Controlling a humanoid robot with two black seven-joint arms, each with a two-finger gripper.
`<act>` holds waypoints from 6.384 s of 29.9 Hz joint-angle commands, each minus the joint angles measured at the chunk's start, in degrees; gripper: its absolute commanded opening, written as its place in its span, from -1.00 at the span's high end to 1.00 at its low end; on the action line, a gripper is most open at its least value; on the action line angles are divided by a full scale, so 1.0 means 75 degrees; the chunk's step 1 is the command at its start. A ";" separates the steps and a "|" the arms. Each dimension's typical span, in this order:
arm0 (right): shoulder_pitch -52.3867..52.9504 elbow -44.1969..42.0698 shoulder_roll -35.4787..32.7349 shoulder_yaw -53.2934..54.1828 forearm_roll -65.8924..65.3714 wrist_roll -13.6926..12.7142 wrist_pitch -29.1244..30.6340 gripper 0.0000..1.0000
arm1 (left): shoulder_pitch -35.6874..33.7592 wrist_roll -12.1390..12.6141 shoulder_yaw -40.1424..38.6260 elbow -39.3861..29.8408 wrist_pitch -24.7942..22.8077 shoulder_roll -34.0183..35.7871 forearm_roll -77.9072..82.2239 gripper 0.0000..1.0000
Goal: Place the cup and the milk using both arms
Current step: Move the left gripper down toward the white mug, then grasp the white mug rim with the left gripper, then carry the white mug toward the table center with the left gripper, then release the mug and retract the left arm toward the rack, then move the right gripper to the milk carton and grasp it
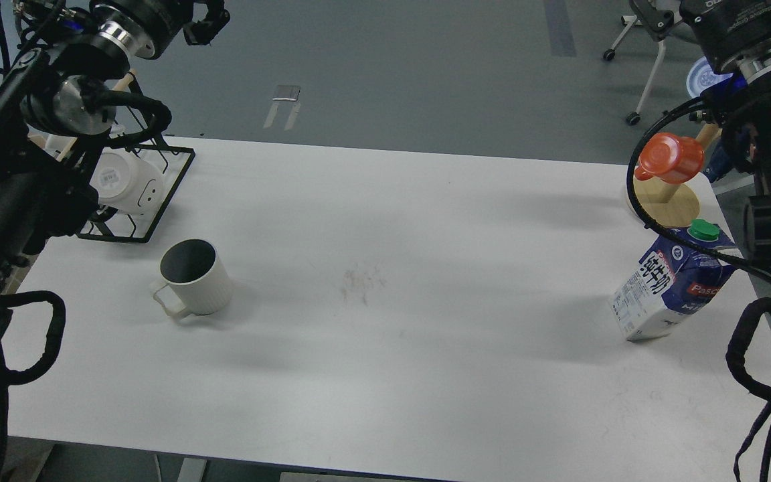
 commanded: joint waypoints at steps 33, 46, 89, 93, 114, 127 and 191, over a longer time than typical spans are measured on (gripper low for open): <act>-0.0745 0.0454 -0.0616 0.0305 0.0011 0.0014 0.0000 -1.00 | 0.5715 -0.1104 0.1065 -0.6315 -0.0912 0.5246 0.7152 -0.78; -0.0956 0.0689 -0.0628 0.0457 0.0011 0.0014 0.0000 -1.00 | 0.5540 -0.1104 0.1148 -0.5178 -0.0924 0.5048 0.9688 -0.71; -0.1238 0.0666 -0.0640 0.0633 0.0011 0.0014 0.0000 -1.00 | 0.3349 -0.0801 0.2379 -0.5364 -0.1458 0.3876 1.0615 1.00; -0.1343 0.0678 -0.0652 0.0808 0.0011 0.0014 0.0000 -1.00 | 0.3020 -0.0203 0.2495 -0.6207 -0.1458 0.3222 1.0615 1.00; -0.1355 0.0678 -0.0710 0.1137 0.0011 0.0014 0.0000 -1.00 | 0.2094 0.0478 0.4605 -0.5260 -0.1458 0.0887 1.2244 1.00; -0.1611 0.0864 -0.0804 0.1137 0.0023 0.0003 0.0000 -1.00 | 0.2141 0.0864 0.4547 -0.5377 -0.1458 0.1004 1.2127 -0.59; -0.9430 0.4545 0.1118 0.0246 0.2800 -0.0009 0.0000 -0.93 | 0.2575 0.0489 -0.0422 -0.3197 0.0330 0.2352 -0.1373 -0.96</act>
